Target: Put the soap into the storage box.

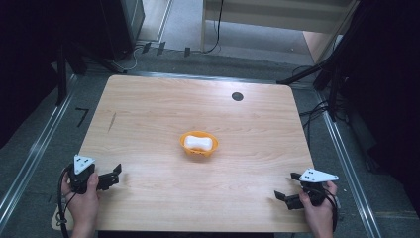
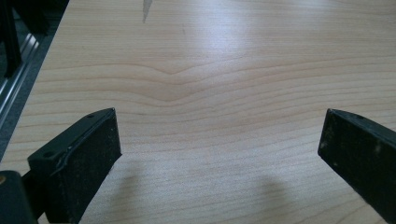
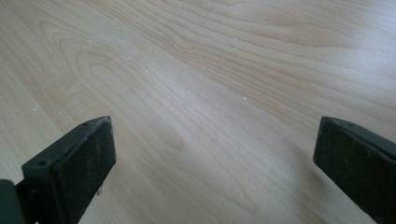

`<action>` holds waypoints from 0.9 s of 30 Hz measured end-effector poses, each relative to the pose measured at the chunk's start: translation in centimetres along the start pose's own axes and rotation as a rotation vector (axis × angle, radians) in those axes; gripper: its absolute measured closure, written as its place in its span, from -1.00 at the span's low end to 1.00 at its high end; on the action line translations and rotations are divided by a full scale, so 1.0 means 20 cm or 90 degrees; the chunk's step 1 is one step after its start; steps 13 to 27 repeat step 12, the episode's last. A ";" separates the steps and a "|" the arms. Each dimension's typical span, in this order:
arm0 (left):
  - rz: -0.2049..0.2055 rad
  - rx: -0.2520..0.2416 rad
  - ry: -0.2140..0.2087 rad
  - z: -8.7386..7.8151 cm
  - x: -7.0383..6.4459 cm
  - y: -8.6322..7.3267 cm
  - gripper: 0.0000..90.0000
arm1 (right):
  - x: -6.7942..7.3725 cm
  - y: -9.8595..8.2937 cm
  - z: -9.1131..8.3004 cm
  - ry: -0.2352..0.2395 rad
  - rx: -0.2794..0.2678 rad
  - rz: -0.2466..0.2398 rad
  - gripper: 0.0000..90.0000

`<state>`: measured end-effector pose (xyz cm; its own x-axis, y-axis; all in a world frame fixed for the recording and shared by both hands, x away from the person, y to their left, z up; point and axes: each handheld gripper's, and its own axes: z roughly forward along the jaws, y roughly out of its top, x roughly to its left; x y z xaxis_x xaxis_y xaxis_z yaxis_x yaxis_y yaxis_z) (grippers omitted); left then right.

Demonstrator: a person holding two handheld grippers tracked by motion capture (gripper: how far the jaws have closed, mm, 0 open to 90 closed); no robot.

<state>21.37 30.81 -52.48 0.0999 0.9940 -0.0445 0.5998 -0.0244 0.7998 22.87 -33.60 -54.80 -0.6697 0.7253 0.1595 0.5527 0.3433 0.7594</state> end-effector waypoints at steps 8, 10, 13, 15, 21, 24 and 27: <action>0.000 0.001 0.001 0.00 0.00 0.00 -1.00 | -0.03 -0.08 -0.06 -0.004 -0.054 0.034 -1.00; -0.001 0.002 0.001 0.00 0.00 0.00 -1.00 | -0.03 -0.08 -0.07 -0.014 -0.063 0.028 -1.00; -0.001 0.002 0.001 0.00 0.00 0.00 -1.00 | -0.03 -0.08 -0.07 -0.016 -0.061 0.025 -1.00; -0.001 0.002 0.001 0.00 0.00 0.00 -1.00 | -0.03 -0.08 -0.07 -0.016 -0.061 0.025 -1.00; -0.001 0.002 0.001 0.00 0.00 0.00 -1.00 | -0.03 -0.08 -0.07 -0.016 -0.061 0.025 -1.00; -0.001 0.002 0.001 0.00 0.00 0.00 -1.00 | -0.03 -0.08 -0.07 -0.016 -0.061 0.025 -1.00; -0.001 0.002 0.001 0.00 0.00 0.00 -1.00 | -0.03 -0.08 -0.07 -0.016 -0.061 0.025 -1.00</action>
